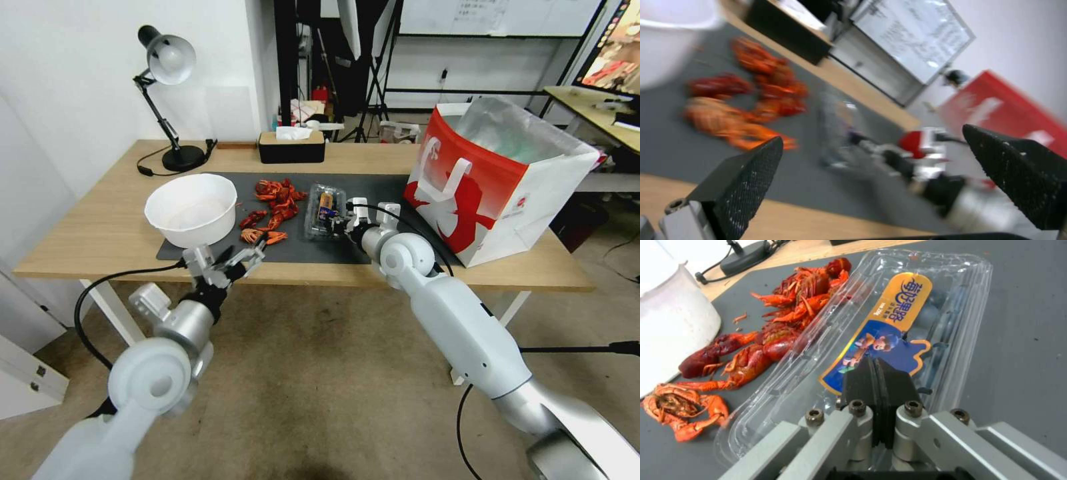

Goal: Close the takeout container lid, then place the container into the takeout bag.

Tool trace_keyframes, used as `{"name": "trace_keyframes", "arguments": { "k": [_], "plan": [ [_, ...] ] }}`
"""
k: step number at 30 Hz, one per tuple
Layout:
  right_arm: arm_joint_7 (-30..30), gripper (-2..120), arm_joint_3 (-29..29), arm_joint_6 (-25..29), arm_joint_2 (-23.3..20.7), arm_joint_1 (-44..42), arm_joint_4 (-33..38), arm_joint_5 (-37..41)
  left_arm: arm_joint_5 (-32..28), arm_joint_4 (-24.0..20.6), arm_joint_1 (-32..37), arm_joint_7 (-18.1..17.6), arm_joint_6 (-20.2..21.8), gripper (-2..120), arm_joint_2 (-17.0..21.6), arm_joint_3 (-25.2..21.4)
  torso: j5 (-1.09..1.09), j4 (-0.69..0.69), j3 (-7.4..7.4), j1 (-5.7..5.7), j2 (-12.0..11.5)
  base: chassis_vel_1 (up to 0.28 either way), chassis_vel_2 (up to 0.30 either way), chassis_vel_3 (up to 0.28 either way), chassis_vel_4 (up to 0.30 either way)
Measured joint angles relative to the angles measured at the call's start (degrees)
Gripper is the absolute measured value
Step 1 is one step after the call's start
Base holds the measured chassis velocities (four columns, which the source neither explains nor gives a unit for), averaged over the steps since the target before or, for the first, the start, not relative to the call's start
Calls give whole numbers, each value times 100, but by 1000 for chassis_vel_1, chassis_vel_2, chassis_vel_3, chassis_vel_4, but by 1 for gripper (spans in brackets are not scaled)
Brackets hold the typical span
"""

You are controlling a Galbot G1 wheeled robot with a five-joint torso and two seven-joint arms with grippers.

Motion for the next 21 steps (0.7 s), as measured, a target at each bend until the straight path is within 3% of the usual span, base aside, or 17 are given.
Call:
{"name": "trace_keyframes", "arguments": {
  "k": [5,10,21],
  "plan": [
    [18,0,-2,-14,22,1,2,1,-630,250,-664,-51,290,100,1,86,0,0,0,0,0,0,0,0,0],
    [26,0,-4,-29,11,-16,40,7,-1211,908,-1602,-112,631,100,-16,209,0,0,1,1,0,0,0,0,0],
    [14,0,26,-31,-2,-81,114,7,-1294,1643,-2540,-288,991,100,-169,751,0,0,1,0,0,0,0,0,0]
  ]
}}
